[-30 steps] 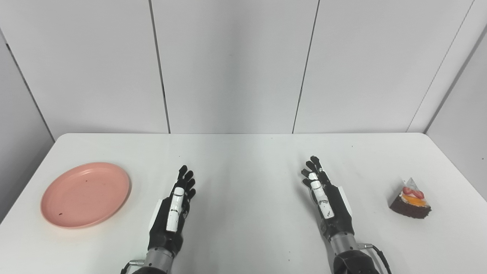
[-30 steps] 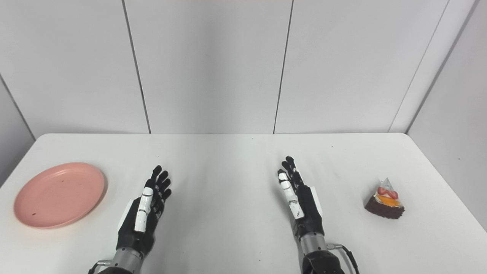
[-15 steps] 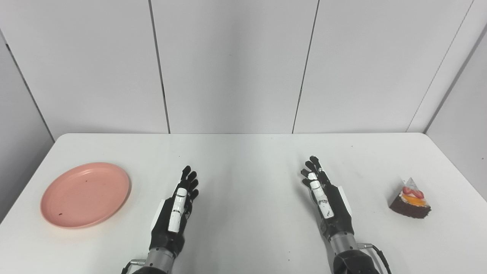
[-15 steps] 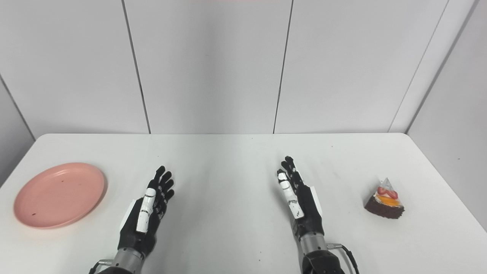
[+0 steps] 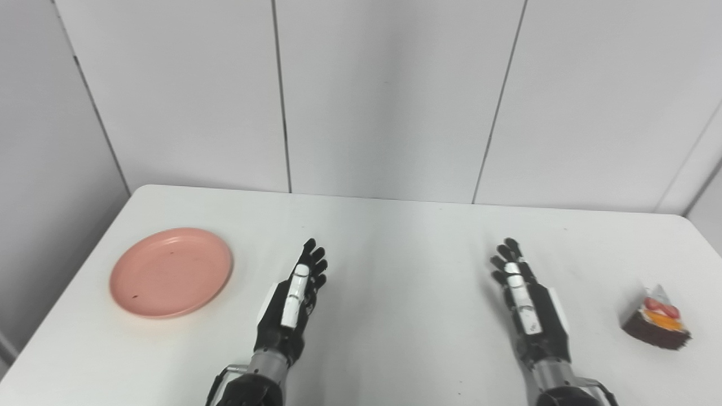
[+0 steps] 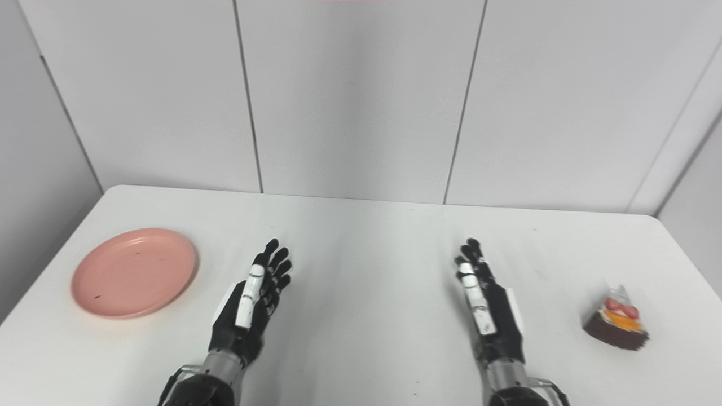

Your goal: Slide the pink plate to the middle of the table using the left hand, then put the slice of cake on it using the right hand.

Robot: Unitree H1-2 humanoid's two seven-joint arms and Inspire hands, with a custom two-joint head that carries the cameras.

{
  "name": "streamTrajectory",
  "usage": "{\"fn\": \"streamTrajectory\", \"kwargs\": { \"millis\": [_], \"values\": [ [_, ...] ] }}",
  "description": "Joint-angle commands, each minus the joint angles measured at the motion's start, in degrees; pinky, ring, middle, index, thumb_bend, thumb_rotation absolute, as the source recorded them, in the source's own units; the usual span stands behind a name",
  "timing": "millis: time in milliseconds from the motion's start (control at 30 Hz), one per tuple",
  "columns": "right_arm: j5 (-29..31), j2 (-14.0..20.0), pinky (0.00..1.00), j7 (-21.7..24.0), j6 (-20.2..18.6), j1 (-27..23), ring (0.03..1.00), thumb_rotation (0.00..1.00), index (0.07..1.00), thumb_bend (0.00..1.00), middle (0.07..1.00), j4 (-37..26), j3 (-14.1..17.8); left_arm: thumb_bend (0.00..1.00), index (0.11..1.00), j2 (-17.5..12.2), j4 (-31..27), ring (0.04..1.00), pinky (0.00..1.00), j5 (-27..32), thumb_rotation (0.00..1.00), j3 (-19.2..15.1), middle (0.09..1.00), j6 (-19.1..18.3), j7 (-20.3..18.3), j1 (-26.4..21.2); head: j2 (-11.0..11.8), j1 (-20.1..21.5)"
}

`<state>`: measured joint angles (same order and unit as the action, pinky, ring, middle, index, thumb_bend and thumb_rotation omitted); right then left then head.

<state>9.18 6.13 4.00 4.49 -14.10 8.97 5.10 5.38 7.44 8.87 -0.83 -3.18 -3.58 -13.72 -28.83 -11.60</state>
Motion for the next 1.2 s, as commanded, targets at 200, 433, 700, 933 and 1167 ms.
{"fn": "streamTrajectory", "kwargs": {
  "millis": [200, 433, 700, 933, 1167],
  "values": [
    [1.77, 1.38, 1.00, 2.07, 3.66, 0.22, 0.969, 0.82, 0.987, 0.62, 0.978, 1.49, 1.16, 0.67, 0.922, -3.52, -2.87, 0.921, 0.95, 0.24, 1.00, -4.85, 0.915, 0.00, 3.47, -7.03, 0.53, -2.34],
    [1.21, 1.52, 1.00, 1.67, 3.15, 0.34, 0.960, 0.83, 0.981, 0.56, 0.969, 0.91, 1.45, 0.67, 0.816, -10.69, -6.65, 0.814, 0.87, -3.60, 1.00, -6.74, 0.810, -6.83, 5.87, -10.36, 0.71, -2.77],
    [1.35, 1.47, 1.00, 1.79, 2.88, 0.25, 0.956, 0.81, 0.972, 0.55, 0.966, 0.92, 1.54, 0.64, 0.734, -14.39, -6.33, 0.721, 0.71, -6.09, 1.00, -11.58, 0.732, -5.82, 10.64, -12.54, 0.86, -2.93],
    [1.20, 1.40, 1.00, 1.61, 3.04, 0.05, 0.957, 0.80, 0.970, 0.54, 0.965, 1.02, 1.63, 0.65, 0.721, -17.43, -4.90, 0.710, 0.69, -4.61, 1.00, -17.09, 0.722, -4.02, 12.06, -13.70, 0.98, -3.11],
    [1.35, 1.57, 1.00, 2.00, 3.64, -0.16, 0.959, 0.81, 0.975, 0.55, 0.968, 1.74, 1.80, 0.66, 0.727, -21.31, -1.75, 0.716, 0.71, -5.80, 1.00, -19.12, 0.723, -3.75, 13.19, -13.54, 1.00, -3.23]
  ]
}}
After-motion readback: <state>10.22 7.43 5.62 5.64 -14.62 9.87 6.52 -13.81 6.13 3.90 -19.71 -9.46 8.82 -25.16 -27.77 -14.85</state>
